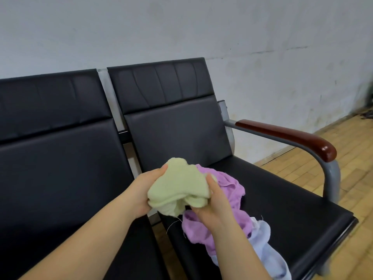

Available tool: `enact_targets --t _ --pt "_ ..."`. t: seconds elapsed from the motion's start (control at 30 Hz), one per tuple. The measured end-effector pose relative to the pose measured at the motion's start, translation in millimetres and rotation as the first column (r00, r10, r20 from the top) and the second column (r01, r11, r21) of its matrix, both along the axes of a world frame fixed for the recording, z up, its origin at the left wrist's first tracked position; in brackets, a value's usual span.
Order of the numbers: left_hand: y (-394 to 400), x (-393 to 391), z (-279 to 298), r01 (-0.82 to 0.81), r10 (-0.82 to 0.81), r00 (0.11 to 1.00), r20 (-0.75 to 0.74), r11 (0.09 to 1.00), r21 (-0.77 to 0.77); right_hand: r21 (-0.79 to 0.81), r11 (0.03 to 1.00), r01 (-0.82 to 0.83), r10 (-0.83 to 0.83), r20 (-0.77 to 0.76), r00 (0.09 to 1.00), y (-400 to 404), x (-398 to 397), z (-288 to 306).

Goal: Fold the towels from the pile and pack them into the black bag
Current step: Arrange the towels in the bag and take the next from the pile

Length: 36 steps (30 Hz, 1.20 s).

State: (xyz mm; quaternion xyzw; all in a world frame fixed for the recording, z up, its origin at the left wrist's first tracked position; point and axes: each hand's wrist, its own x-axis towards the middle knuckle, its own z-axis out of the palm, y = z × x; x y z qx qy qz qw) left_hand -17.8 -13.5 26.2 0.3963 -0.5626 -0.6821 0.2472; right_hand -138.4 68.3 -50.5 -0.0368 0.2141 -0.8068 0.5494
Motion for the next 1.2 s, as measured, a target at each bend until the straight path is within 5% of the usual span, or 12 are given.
enact_targets --t 0.33,0.57,0.67,0.77,0.87,0.97,1.03,1.13,1.2 --pt "-10.5 142.2 -9.9 -0.262 0.276 0.952 0.135 0.958 -0.114 0.005 0.968 -0.251 0.245 -0.221 0.944 -43.2 95.5 -5.3" --pt "12.9 280.6 -69.5 -0.365 0.454 0.822 0.344 0.883 -0.295 0.312 0.849 -0.427 0.529 -0.512 0.677 -41.6 192.0 -32.7" --pt "34.3 329.0 -110.6 -0.418 0.514 0.755 0.407 0.856 -0.306 0.553 0.808 -0.203 0.579 -0.681 0.449 -45.6 218.2 -56.0" --pt "55.5 358.7 -157.7 -0.486 0.552 0.73 0.403 0.834 -0.261 0.598 0.799 0.058 0.595 -0.801 0.064 -49.1 230.3 -78.6" --pt "58.1 360.2 -165.6 -0.442 0.558 0.738 0.378 0.824 -0.354 0.572 0.78 0.253 0.625 -0.7 -0.345 -49.6 233.1 -99.4" --pt "61.6 357.1 -163.0 -0.112 0.306 0.786 0.537 0.925 -0.362 0.528 0.804 0.274 0.564 -0.529 -0.634 -46.8 238.2 -119.2" --pt "69.2 357.9 -161.9 0.115 0.154 0.711 0.686 0.937 -0.329 0.523 0.833 0.18 0.497 -0.565 -0.659 -44.6 242.2 -124.3" --pt "80.1 371.9 -143.3 0.211 -0.041 0.698 0.715 0.966 -0.15 0.683 0.727 -0.068 0.621 -0.697 -0.358 -34.8 247.4 -113.4" --pt "86.1 384.7 -129.2 0.149 -0.037 0.738 0.674 0.983 -0.109 0.757 0.637 -0.146 0.727 -0.653 -0.215 -27.4 249.1 -107.9"
